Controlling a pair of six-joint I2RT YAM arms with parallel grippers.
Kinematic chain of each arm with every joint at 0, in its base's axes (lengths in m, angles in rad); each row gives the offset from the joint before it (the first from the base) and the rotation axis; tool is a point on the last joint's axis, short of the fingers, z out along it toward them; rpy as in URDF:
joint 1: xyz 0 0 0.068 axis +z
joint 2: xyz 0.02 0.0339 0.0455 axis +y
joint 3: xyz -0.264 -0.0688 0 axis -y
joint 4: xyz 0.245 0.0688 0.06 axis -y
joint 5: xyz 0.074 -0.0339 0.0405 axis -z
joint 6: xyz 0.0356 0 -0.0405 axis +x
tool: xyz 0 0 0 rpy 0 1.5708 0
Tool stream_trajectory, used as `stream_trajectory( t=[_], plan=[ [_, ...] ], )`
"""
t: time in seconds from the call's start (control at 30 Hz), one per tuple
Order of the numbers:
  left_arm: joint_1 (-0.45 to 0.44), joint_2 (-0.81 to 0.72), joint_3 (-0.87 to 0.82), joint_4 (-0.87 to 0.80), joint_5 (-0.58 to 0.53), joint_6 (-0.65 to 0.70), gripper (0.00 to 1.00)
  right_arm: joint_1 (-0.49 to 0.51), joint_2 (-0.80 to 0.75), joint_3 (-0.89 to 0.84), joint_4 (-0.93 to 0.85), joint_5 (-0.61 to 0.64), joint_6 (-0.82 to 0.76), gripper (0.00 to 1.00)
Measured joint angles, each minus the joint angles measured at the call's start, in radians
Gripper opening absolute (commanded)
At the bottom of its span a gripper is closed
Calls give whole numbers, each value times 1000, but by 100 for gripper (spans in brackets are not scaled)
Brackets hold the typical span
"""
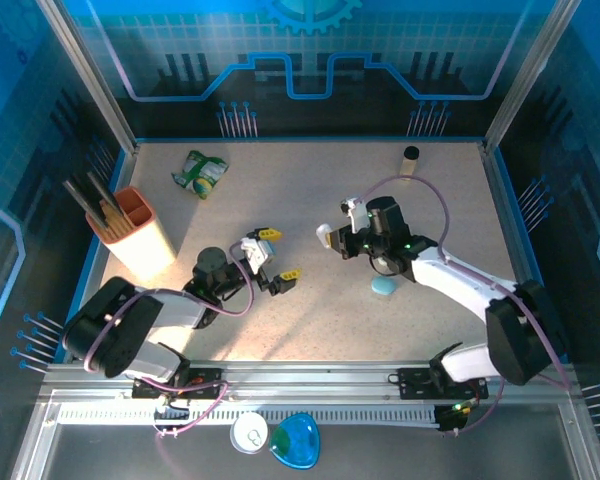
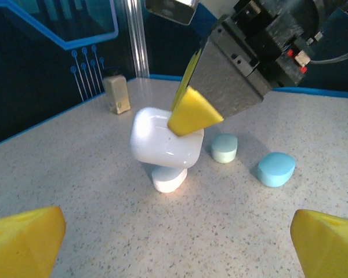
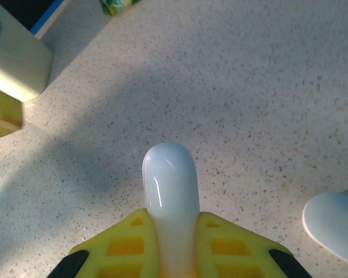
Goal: Insert wireless bluetooth earbuds into charging case
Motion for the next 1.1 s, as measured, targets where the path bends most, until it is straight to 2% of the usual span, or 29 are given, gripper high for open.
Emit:
stream_trajectory(
  t=[0.1,0.37,0.77,0.87,0.93,1.1],
  plan=[
    [0,-52,32,-124,-34,13,99,0,81,26,9,0,62,10],
    [0,-94,53,-324,-94,20,99,0,317,164,51,-42,155,10],
    [0,-94,78,-433,-109,-3,99,0,563,285,126,-114,232,12],
    [0,-91,78,-435,-109,-6,99,1,569,294,132,-117,236,18],
    [0,-88,78,-439,-109,-6,99,1,570,294,131,-116,240,27],
    [0,-87,83,-458,-112,-7,99,1,569,294,117,-105,218,55]
  ],
)
